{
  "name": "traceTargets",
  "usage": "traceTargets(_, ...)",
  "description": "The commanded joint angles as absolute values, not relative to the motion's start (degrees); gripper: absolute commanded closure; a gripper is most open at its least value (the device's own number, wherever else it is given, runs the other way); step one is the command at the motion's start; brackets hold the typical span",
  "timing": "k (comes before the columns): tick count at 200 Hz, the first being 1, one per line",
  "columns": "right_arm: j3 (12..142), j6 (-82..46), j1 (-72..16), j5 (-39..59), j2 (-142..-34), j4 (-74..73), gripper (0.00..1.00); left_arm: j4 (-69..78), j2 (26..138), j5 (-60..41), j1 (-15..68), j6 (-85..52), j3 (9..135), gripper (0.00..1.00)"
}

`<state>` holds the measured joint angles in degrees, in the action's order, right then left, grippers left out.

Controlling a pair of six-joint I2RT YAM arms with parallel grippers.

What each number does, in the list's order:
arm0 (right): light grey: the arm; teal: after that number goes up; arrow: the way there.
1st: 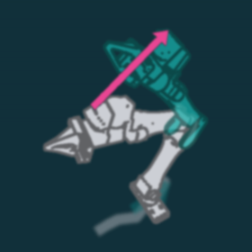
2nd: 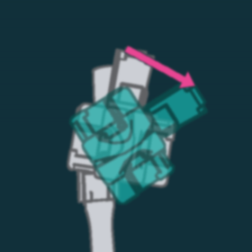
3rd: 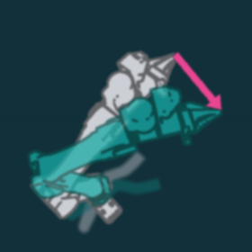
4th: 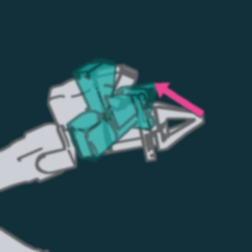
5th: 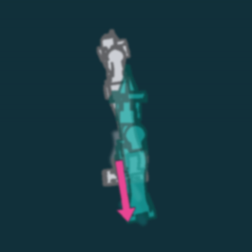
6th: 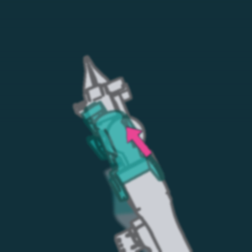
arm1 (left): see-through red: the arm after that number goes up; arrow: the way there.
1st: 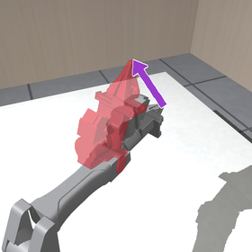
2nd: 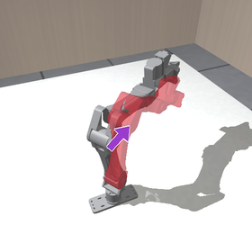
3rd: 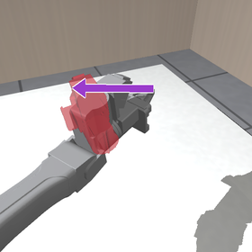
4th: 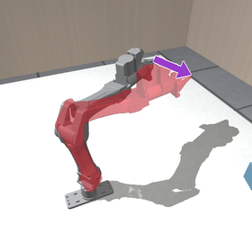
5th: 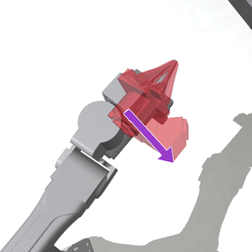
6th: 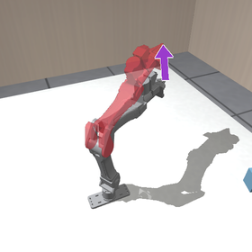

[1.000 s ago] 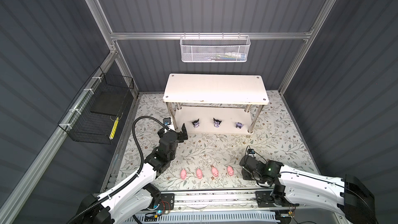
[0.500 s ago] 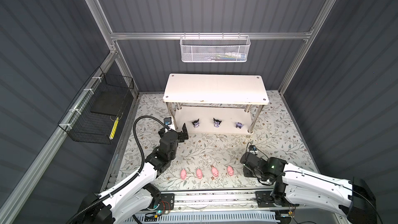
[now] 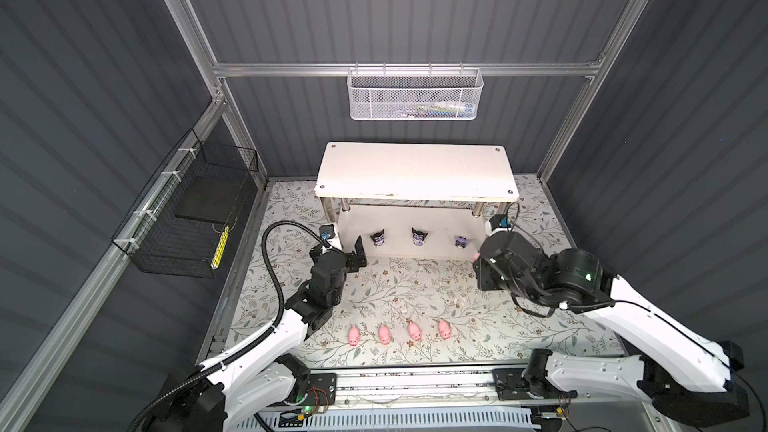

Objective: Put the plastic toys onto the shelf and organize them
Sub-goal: 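Close the right gripper on the pink pig and lift it toward the shelf, then carry the held pink pig with the right gripper over the top shelf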

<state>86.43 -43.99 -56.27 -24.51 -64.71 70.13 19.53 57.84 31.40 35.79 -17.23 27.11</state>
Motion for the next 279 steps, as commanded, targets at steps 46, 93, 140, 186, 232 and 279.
traceTargets(46,105.51,-26.34,-46.1,-28.62,-72.74,69.2,0.71,22.0,57.15,29.77,35.13,-18.71,25.05,0.02)
traceTargets(93,108.36,-19.39,-33.33,-20.19,-76.73,63.59,0.71,21.87,55.75,28.22,35.06,-19.23,24.35,0.02)
traceTargets(140,115.45,-16.02,-30.28,-17.61,-83.87,62.2,0.7,21.27,54.34,28.57,35.07,-19.56,23.51,0.02)
traceTargets(186,117.64,-14.68,-27.58,-16.59,-88.94,60.81,0.68,21.67,54.54,27.9,35.01,-19.55,23.51,0.02)
traceTargets(232,120.48,-15.02,-25.22,-14.66,-92.62,62.88,0.67,23.2,56.41,27.27,34.98,-20.57,23.12,0.02)
traceTargets(279,120.28,-15.77,-24.22,-13.63,-93.94,64.27,0.67,23.62,57.6,27.08,34.98,-20.55,23.09,0.02)
